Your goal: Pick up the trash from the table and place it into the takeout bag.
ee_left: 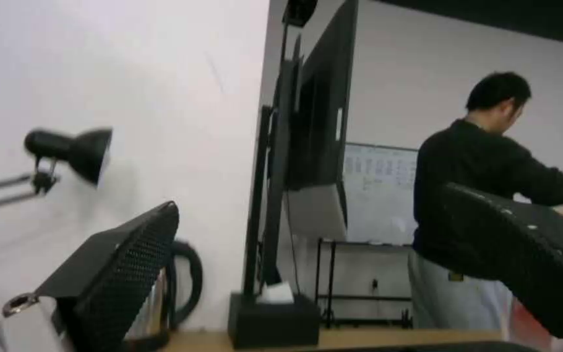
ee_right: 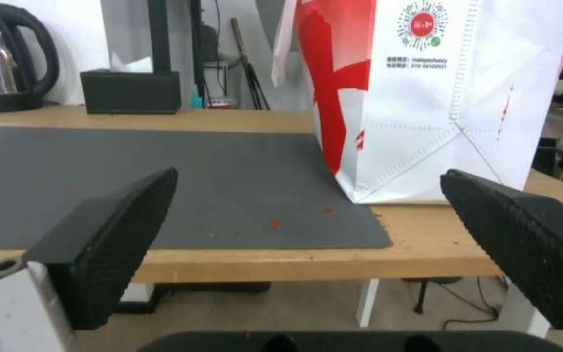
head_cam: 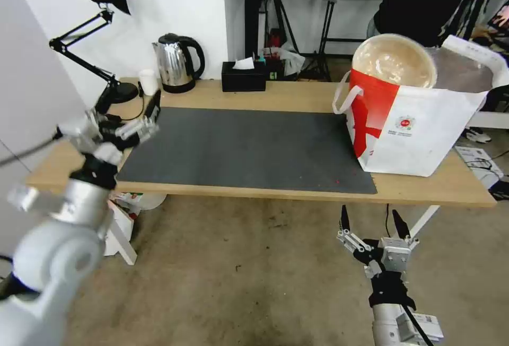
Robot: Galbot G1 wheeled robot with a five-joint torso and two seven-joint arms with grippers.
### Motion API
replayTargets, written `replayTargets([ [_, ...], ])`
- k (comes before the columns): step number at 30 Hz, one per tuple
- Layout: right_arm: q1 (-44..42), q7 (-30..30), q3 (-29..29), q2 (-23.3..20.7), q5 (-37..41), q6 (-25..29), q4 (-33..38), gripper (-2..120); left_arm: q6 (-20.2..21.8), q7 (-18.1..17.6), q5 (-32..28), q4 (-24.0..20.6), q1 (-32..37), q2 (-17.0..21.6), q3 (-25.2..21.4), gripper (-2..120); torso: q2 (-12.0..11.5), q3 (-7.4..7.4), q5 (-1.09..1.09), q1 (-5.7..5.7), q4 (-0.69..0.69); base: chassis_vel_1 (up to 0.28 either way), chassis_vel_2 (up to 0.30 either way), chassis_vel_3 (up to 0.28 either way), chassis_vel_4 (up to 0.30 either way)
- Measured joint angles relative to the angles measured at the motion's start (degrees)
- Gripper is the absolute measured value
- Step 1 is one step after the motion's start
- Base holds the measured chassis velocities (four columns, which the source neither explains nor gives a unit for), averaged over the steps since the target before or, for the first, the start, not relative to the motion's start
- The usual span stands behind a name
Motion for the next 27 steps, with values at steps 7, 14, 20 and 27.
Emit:
replayTargets([
  [7, 0.00, 0.00, 0.00, 0.00, 0.00, 0.00, 0.00, 100, -2.17, 1.90, 6.61, 0.00, 4.44, -6.48, 1.42, 100, 0.00, 0.00, 0.00, 0.00, 0.00, 0.000, 0.000, 0.000, 0.000],
  [14, 0.00, 0.00, 0.00, 0.00, 0.00, 0.00, 0.00, 100, -4.06, 2.83, 11.89, -0.47, 8.12, -10.82, 1.87, 100, -0.01, 0.00, 0.00, 0.00, 0.00, 0.000, 0.000, 0.000, 0.000],
  [20, 0.01, 0.00, 0.01, 0.00, 0.00, 0.00, 0.00, 100, -6.98, 3.69, 15.70, 0.30, 10.94, -13.79, 2.73, 100, -0.01, 0.00, -0.01, 0.00, 0.00, 0.000, 0.000, 0.000, 0.000],
  [27, 0.00, 0.00, 0.00, 0.00, 0.00, 0.00, 0.00, 100, -11.03, 5.10, 19.97, 4.40, 13.70, -15.92, 4.14, 100, -0.01, 0.00, -0.02, 0.01, 0.00, 0.000, 0.000, 0.000, 0.000],
])
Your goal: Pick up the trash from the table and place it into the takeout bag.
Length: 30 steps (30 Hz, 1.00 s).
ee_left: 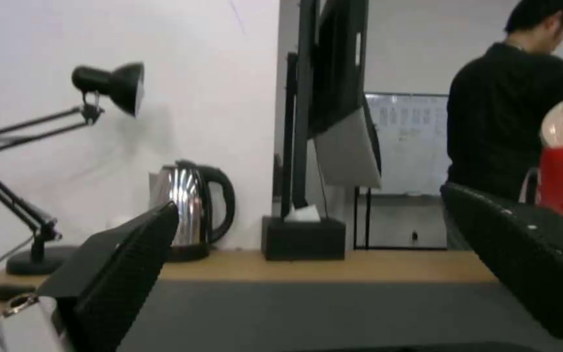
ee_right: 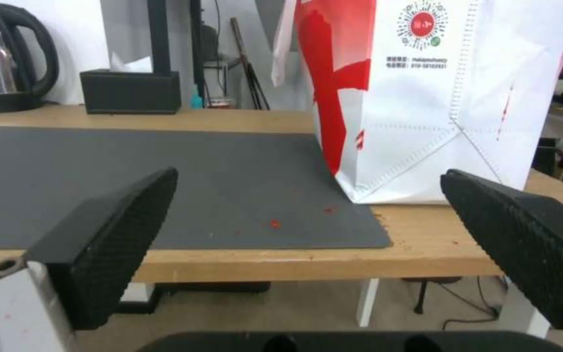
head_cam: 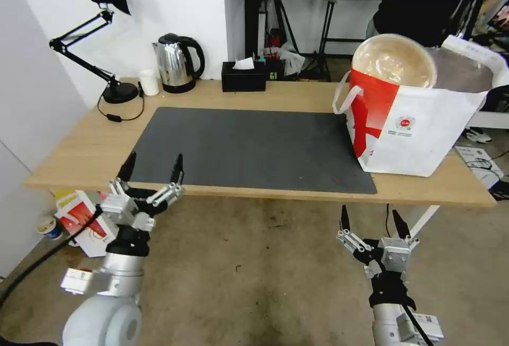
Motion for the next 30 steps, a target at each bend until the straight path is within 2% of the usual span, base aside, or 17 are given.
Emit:
replayTargets([
  [11, 0.00, 0.00, 0.00, 0.00, 0.00, 0.00, 0.00, 100, -4.71, 1.19, 3.86, 4.78, 3.82, -2.63, 0.55, 100, 0.00, 0.00, 0.00, 0.00, 0.00, 0.000, 0.000, 0.000, 0.000],
  [30, 0.00, 0.00, 0.00, 0.00, 0.00, 0.00, 0.00, 100, -6.50, 1.05, 5.07, 8.46, 4.01, -3.41, 1.04, 100, 0.00, 0.00, 0.00, 0.00, 0.00, 0.000, 0.000, 0.000, 0.000],
])
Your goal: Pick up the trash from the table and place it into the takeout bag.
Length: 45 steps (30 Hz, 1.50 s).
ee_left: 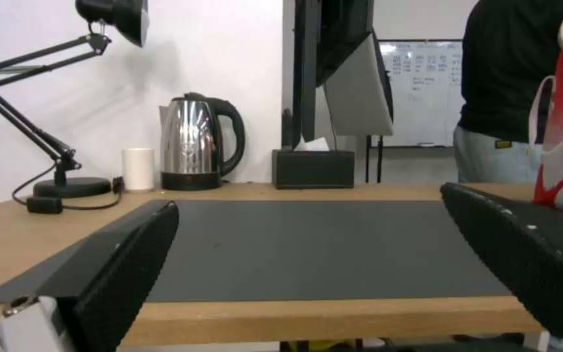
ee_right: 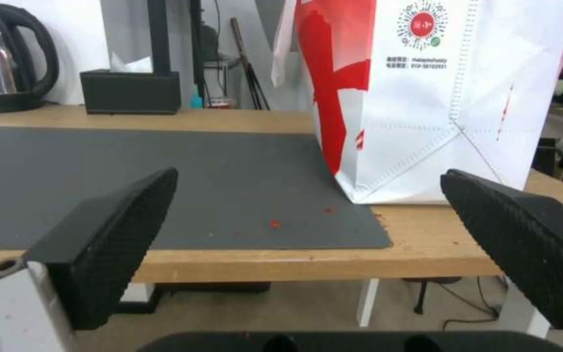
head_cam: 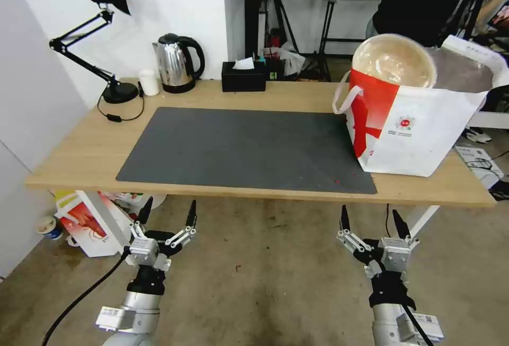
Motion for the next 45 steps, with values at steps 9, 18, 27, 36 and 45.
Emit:
replayTargets([
  [9, 0.00, 0.00, 0.00, 0.00, 0.00, 0.00, 0.00, 100, -0.07, 0.07, -0.74, 0.41, -0.65, 0.66, 0.02, 100, 0.00, 0.00, 0.00, 0.00, 0.00, 0.000, 0.000, 0.000, 0.000],
  [18, 0.00, 0.00, 0.00, 0.00, 0.00, 0.00, 0.00, 100, 0.00, 0.01, -0.80, 0.45, -0.99, 0.87, -0.19, 100, 0.00, 0.00, 0.00, 0.00, 0.00, 0.000, 0.000, 0.000, 0.000],
  [27, 0.00, 0.00, 0.00, 0.00, 0.00, 0.00, 0.00, 100, 0.06, -0.02, -0.78, 0.45, -1.00, 0.89, -0.22, 100, 0.00, 0.00, 0.00, 0.00, 0.00, 0.000, 0.000, 0.000, 0.000],
  [36, 0.00, 0.00, 0.00, 0.00, 0.00, 0.00, 0.00, 100, 0.10, -0.02, -0.75, 0.45, -0.99, 0.89, -0.22, 100, 0.00, 0.00, 0.00, 0.00, 0.00, 0.000, 0.000, 0.000, 0.000],
  [45, 0.00, 0.00, 0.00, 0.00, 0.00, 0.00, 0.00, 100, 0.15, -0.03, -0.74, 0.44, -0.99, 0.89, -0.22, 100, 0.00, 0.00, 0.00, 0.00, 0.00, 0.000, 0.000, 0.000, 0.000],
])
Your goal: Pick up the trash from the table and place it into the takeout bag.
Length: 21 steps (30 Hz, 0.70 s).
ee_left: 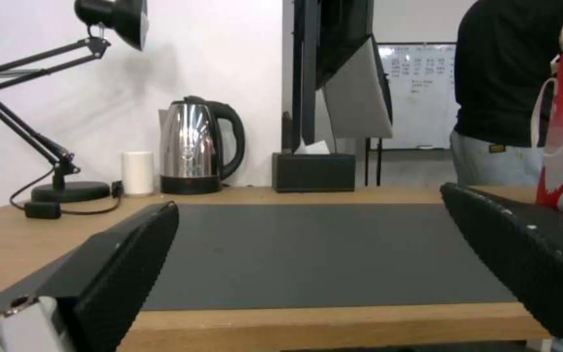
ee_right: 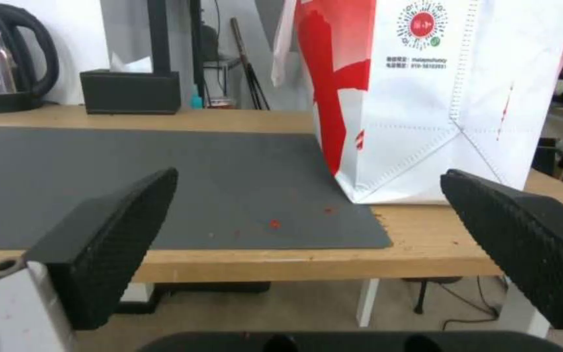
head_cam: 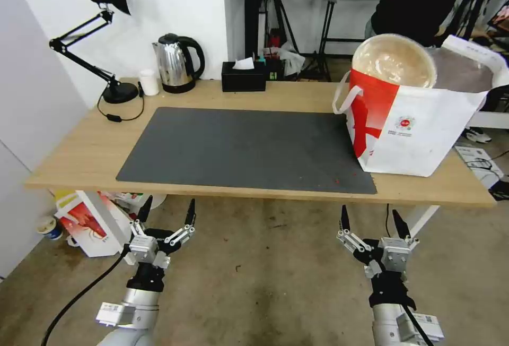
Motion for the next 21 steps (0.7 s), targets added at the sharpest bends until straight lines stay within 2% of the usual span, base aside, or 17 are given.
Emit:
replayTargets([
  [21, 0.00, 0.00, 0.00, 0.00, 0.00, 0.00, 0.00, 100, 0.01, 0.00, 0.00, -0.02, 0.00, 0.00, 0.00, 100, 0.00, 0.00, 0.00, 0.00, 0.00, 0.000, 0.000, 0.000, 0.000],
])
